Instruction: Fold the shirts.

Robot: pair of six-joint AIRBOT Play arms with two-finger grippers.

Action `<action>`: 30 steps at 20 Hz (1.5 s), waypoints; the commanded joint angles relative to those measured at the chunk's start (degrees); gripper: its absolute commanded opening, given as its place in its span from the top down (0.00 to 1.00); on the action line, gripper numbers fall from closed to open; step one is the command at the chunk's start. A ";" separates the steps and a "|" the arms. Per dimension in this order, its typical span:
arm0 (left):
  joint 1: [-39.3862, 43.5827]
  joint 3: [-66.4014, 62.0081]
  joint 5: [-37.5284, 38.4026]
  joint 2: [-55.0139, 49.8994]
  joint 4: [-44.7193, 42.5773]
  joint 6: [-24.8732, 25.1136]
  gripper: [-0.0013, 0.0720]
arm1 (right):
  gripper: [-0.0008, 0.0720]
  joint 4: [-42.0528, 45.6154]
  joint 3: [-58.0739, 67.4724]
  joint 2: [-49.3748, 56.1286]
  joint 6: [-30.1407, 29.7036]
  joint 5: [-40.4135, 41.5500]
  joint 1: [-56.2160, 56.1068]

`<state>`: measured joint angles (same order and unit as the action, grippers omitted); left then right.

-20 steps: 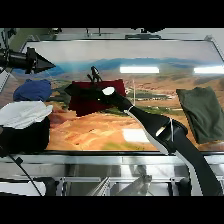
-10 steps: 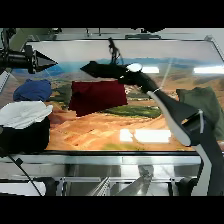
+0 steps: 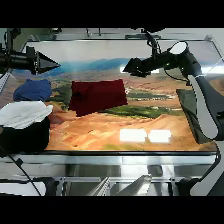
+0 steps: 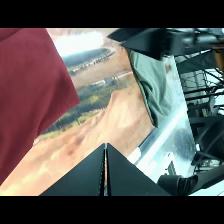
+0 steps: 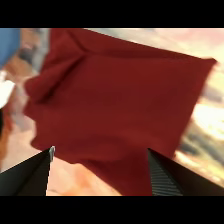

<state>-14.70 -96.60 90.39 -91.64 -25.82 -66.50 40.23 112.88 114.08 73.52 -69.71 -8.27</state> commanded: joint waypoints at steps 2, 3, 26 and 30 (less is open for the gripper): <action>0.96 0.02 -0.59 0.02 0.07 0.31 0.98 | 0.12 3.67 -0.02 7.10 1.62 -0.13 0.96; 0.96 0.00 -0.57 0.02 0.07 0.50 0.98 | 0.12 3.50 -0.02 8.74 2.03 -0.15 0.85; 0.98 0.02 -0.17 0.02 0.11 -0.04 0.98 | 0.96 4.46 0.70 -12.28 8.33 -3.87 -2.08; 0.98 0.98 2.71 1.44 0.24 -2.14 0.98 | 0.97 13.11 -0.33 -26.93 18.18 -14.27 4.90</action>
<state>-13.76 -96.36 91.09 -91.24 -25.74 -67.05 46.35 113.30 97.21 84.14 -76.58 -7.62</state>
